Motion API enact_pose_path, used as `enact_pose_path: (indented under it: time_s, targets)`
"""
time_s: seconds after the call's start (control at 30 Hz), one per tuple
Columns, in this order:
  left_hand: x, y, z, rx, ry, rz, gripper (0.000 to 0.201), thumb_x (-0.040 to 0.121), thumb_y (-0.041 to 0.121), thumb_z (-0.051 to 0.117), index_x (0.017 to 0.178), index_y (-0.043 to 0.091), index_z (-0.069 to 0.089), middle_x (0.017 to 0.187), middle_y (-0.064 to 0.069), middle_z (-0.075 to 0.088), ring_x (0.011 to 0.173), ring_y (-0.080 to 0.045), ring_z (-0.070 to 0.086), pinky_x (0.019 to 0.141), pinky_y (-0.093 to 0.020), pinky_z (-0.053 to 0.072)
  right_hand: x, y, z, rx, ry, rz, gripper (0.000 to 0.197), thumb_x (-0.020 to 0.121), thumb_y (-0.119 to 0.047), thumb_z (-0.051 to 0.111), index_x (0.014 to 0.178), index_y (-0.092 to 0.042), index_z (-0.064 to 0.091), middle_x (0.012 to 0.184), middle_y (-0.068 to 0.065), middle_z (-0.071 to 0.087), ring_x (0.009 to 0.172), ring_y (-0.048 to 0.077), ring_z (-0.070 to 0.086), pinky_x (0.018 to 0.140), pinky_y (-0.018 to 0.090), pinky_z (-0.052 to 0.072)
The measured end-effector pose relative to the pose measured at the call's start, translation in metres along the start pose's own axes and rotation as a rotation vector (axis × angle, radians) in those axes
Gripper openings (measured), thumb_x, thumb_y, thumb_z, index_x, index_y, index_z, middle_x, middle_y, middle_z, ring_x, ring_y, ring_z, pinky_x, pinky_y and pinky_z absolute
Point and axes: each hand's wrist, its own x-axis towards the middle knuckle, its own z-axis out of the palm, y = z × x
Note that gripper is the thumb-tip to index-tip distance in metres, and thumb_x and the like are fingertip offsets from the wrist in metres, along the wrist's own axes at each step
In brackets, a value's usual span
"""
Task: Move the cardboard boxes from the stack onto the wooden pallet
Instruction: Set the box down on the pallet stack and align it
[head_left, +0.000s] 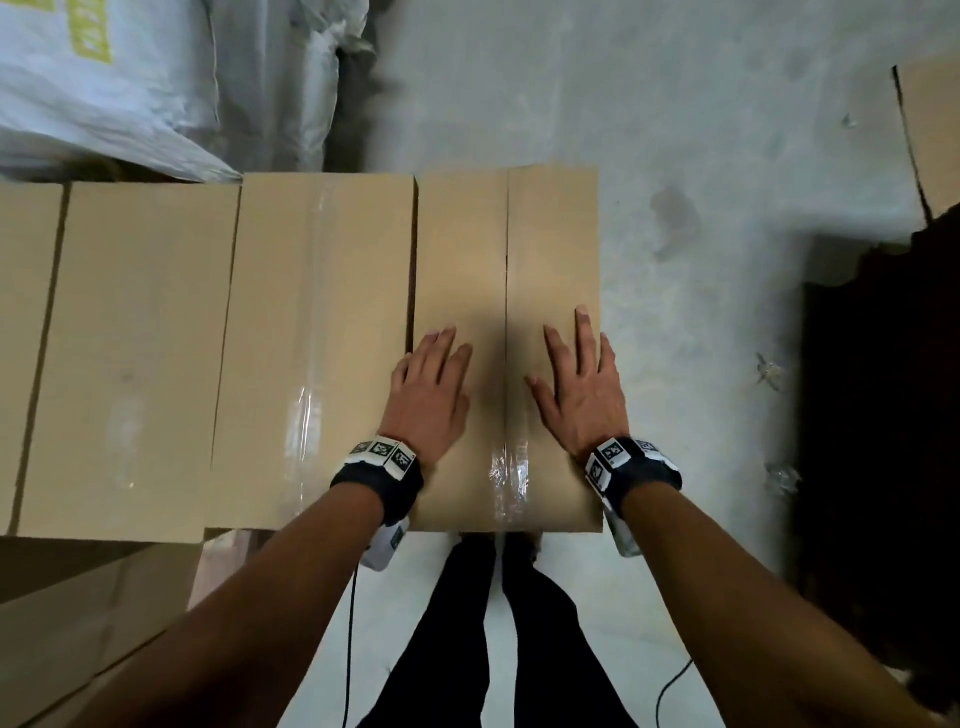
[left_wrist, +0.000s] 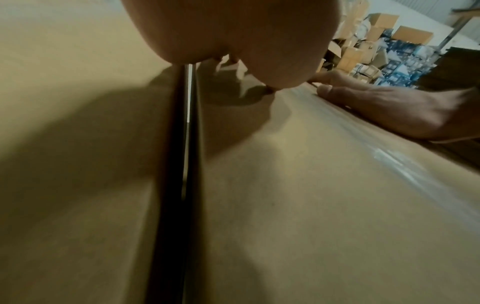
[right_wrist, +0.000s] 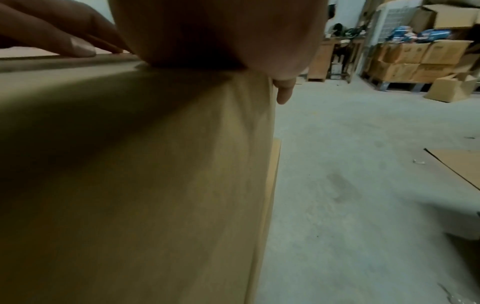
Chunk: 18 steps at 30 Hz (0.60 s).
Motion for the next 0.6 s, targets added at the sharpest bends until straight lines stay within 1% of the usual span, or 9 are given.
enact_pose_path:
  time_s: [0.07, 0.1, 0.17, 0.23, 0.3, 0.4, 0.47, 0.53, 0.6]
  targets:
    - [-0.001, 0.0, 0.006, 0.02, 0.004, 0.008, 0.062, 0.105, 0.035, 0.042, 0.163, 0.018, 0.027, 0.174, -0.008, 0.012, 0.16, -0.03, 0.01, 0.125, -0.055, 0.021, -0.004, 0.0, 0.0, 0.039, 0.047, 0.011, 0.068, 0.108, -0.058, 0.038, 0.166, -0.026, 0.023, 0.176, 0.011, -0.004, 0.152, 0.046, 0.025, 0.123, 0.057, 0.031]
    - [0.0, 0.0, 0.008, 0.029, -0.001, 0.01, 0.062, 0.107, 0.036, 0.039, 0.164, 0.018, 0.024, 0.174, -0.008, 0.009, 0.16, -0.03, 0.007, 0.127, -0.054, 0.019, -0.005, 0.001, -0.001, 0.062, 0.048, 0.024, 0.067, 0.108, -0.058, 0.039, 0.166, -0.028, 0.023, 0.176, 0.008, -0.005, 0.15, 0.046, 0.027, 0.118, 0.057, 0.039]
    - [0.002, 0.001, 0.013, 0.032, -0.016, 0.017, 0.062, 0.108, 0.037, 0.035, 0.165, 0.017, 0.021, 0.175, -0.009, 0.004, 0.161, -0.03, 0.001, 0.128, -0.055, 0.018, -0.007, 0.004, -0.002, 0.092, 0.033, 0.054, 0.067, 0.107, -0.06, 0.039, 0.166, -0.033, 0.021, 0.176, 0.001, -0.008, 0.148, 0.047, 0.029, 0.101, 0.058, 0.054]
    - [0.004, 0.003, 0.015, 0.031, -0.025, 0.035, 0.061, 0.109, 0.038, 0.035, 0.165, 0.016, 0.022, 0.175, -0.009, 0.002, 0.161, -0.031, -0.002, 0.127, -0.055, 0.02, -0.008, 0.01, -0.003, 0.101, 0.025, 0.061, 0.066, 0.107, -0.061, 0.038, 0.165, -0.035, 0.02, 0.176, -0.003, -0.012, 0.144, 0.046, 0.033, 0.089, 0.056, 0.06]
    - [0.007, 0.005, 0.013, 0.021, -0.016, 0.042, 0.06, 0.108, 0.039, 0.038, 0.163, 0.018, 0.025, 0.175, -0.009, 0.001, 0.161, -0.031, -0.004, 0.127, -0.055, 0.021, -0.009, 0.015, -0.004, 0.113, 0.039, 0.049, 0.063, 0.108, -0.058, 0.037, 0.165, -0.036, 0.021, 0.176, -0.004, -0.012, 0.14, 0.045, 0.037, 0.083, 0.055, 0.061]
    - [0.016, 0.008, 0.006, 0.001, 0.001, 0.034, 0.062, 0.107, 0.046, 0.043, 0.163, 0.025, 0.026, 0.174, -0.011, -0.007, 0.16, -0.036, -0.011, 0.128, -0.055, 0.016, -0.011, 0.023, -0.003, 0.135, 0.076, 0.036, 0.06, 0.109, -0.054, 0.038, 0.164, -0.035, 0.025, 0.176, -0.005, -0.01, 0.135, 0.044, 0.041, 0.08, 0.052, 0.06]
    - [0.023, 0.009, 0.005, -0.017, 0.013, 0.03, 0.064, 0.106, 0.049, 0.047, 0.163, 0.031, 0.026, 0.173, -0.011, -0.017, 0.158, -0.04, -0.018, 0.124, -0.056, 0.014, -0.013, 0.028, -0.001, 0.159, 0.095, 0.028, 0.058, 0.109, -0.052, 0.037, 0.164, -0.035, 0.026, 0.176, -0.005, -0.01, 0.132, 0.044, 0.044, 0.084, 0.052, 0.058]
    - [0.027, 0.01, 0.006, -0.031, 0.018, 0.035, 0.065, 0.105, 0.051, 0.049, 0.164, 0.036, 0.026, 0.172, -0.009, -0.023, 0.156, -0.044, -0.023, 0.121, -0.062, 0.018, -0.013, 0.032, 0.002, 0.192, 0.112, 0.02, 0.057, 0.11, -0.05, 0.036, 0.163, -0.035, 0.026, 0.176, -0.005, -0.011, 0.129, 0.044, 0.047, 0.09, 0.051, 0.055]
    - [0.027, 0.01, 0.009, -0.021, 0.023, 0.057, 0.064, 0.107, 0.052, 0.047, 0.164, 0.038, 0.024, 0.172, -0.007, -0.023, 0.154, -0.046, -0.026, 0.12, -0.068, 0.023, -0.014, 0.036, 0.003, 0.22, 0.133, 0.006, 0.056, 0.11, -0.049, 0.036, 0.163, -0.035, 0.027, 0.176, -0.005, -0.009, 0.124, 0.044, 0.051, 0.093, 0.05, 0.053]
